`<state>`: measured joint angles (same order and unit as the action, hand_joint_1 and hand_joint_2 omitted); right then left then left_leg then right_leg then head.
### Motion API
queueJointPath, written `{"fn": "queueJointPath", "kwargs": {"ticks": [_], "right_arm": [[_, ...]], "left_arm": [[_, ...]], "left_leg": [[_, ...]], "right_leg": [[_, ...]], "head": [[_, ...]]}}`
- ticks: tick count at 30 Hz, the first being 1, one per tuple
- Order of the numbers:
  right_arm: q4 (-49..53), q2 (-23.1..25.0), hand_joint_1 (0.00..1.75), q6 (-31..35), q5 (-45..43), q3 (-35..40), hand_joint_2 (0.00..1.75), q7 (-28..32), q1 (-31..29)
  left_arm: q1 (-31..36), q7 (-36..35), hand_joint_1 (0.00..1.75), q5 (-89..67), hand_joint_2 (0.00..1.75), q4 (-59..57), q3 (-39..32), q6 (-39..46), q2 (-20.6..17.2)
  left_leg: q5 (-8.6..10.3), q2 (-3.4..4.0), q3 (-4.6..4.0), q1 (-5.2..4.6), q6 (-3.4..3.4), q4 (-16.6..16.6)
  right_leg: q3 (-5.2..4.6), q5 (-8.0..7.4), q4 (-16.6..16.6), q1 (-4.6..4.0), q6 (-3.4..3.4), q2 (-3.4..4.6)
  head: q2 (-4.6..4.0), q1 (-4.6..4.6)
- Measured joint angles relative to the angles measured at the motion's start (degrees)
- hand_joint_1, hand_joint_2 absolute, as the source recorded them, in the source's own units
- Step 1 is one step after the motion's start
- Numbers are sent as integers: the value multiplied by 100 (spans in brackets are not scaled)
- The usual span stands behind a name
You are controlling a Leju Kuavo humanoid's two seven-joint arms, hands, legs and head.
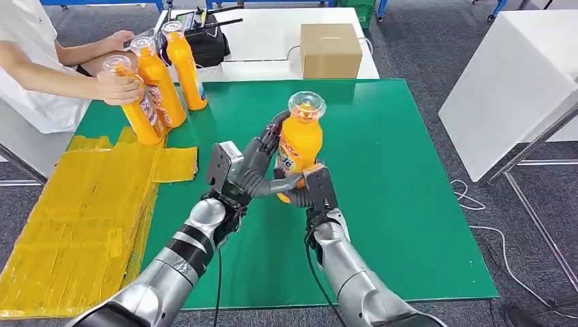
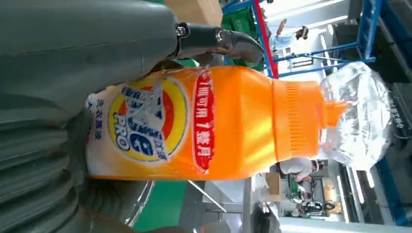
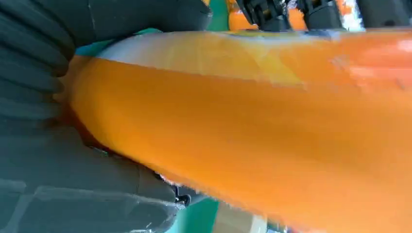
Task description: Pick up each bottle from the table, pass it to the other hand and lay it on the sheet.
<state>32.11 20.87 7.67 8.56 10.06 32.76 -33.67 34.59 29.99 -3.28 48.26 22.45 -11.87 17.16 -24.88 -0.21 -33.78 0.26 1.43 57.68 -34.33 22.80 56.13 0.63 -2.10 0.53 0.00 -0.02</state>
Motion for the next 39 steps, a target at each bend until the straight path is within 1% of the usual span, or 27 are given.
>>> {"fn": "queueJointPath", "kwargs": {"ticks": [6,11,15,17,18,20,25,30,31,32,39], "right_arm": [[-66,-26,175,92,-271,478,175,-155,-106],[-85,-66,175,177,-278,845,175,-153,-147],[145,-144,175,604,3,1578,175,-398,-120],[242,-133,175,860,409,2094,175,-555,-80],[310,-133,175,955,520,2333,175,-614,-39],[337,-166,175,1048,615,2634,175,-736,-41],[356,-214,175,1088,785,2943,175,-883,-52],[341,-291,175,1141,1468,3230,175,-1101,-120],[334,-295,175,1141,1623,3258,175,-1165,-135],[326,-304,175,1141,1726,3295,175,-1208,-149],[214,-319,175,1152,2044,3427,175,-1292,-181]], "left_arm": [[-86,85,0,-50,175,72,11,72,-2],[-137,122,0,-59,175,107,44,177,-52],[-205,188,0,-31,175,107,-44,264,-235],[-238,122,0,-48,175,103,-107,365,-258],[-232,105,0,-70,175,98,-170,391,-293],[-278,105,0,-92,175,79,-249,400,-328],[-370,120,0,-159,175,74,-361,504,-352],[-473,138,0,-223,175,70,-551,586,-380],[-491,138,23,-227,175,63,-592,573,-387],[-506,142,175,-229,175,52,-627,562,-387],[-672,273,175,-42,175,28,-828,577,-382]], "left_leg": [[0,0,0,0,0,0],[0,-1,-1,0,0,0],[0,2,2,0,0,0],[0,3,-1,7,-1,0],[0,4,0,6,-2,0],[5,-3,-5,6,-7,0],[5,-1,-8,4,-7,-1],[5,-1,-9,2,-7,0],[5,-1,-9,2,-7,0],[5,0,-9,2,-7,0],[5,0,-9,3,-7,-1]], "right_leg": [[0,0,-1,0,0,0],[1,0,0,0,0,-1],[-1,0,1,-1,0,2],[-4,0,1,-6,0,5],[-5,0,1,-8,0,4],[-11,1,1,-7,1,-2],[-10,0,1,-2,1,-1],[-10,0,0,0,1,-2],[-11,0,0,-1,1,-2],[-11,0,0,-1,1,-1],[-14,0,1,-2,1,-1]], "head": [[0,0],[0,0],[0,-2],[0,-4],[0,15],[0,-20],[0,-15],[0,-17],[0,-15],[0,-18],[0,-17]]}}
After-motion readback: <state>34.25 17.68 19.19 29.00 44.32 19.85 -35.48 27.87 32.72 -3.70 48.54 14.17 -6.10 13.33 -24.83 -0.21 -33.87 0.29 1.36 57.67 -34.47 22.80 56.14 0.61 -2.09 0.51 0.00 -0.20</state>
